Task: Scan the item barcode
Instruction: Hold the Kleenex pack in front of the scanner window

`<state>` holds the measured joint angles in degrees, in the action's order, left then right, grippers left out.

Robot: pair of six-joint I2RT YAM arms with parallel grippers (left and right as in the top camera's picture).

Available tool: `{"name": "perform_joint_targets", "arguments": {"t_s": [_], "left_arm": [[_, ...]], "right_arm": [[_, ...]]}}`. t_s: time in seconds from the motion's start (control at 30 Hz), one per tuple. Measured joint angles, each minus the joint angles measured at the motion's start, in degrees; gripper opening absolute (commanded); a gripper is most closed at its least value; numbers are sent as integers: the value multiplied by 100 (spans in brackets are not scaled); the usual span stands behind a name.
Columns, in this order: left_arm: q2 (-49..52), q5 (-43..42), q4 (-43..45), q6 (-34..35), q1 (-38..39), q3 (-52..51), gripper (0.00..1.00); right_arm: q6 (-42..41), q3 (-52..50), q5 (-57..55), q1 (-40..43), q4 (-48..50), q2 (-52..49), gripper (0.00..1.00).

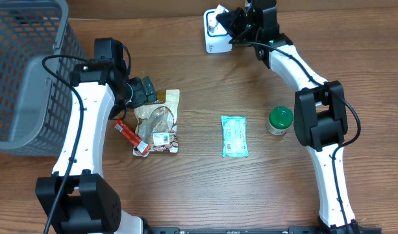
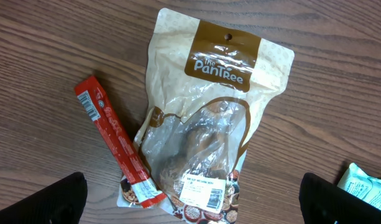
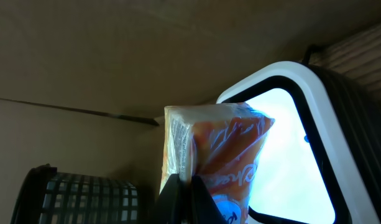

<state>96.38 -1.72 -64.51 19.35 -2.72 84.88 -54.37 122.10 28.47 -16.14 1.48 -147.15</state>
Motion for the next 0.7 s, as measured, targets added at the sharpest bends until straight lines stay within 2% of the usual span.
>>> {"name": "perform_joint_targets", "arguments": {"t_s": [0.7], "left_arm": [[0, 0, 0, 0, 0, 0, 100]], "right_arm": [[98, 0, 308, 42, 151, 0, 4]]}}
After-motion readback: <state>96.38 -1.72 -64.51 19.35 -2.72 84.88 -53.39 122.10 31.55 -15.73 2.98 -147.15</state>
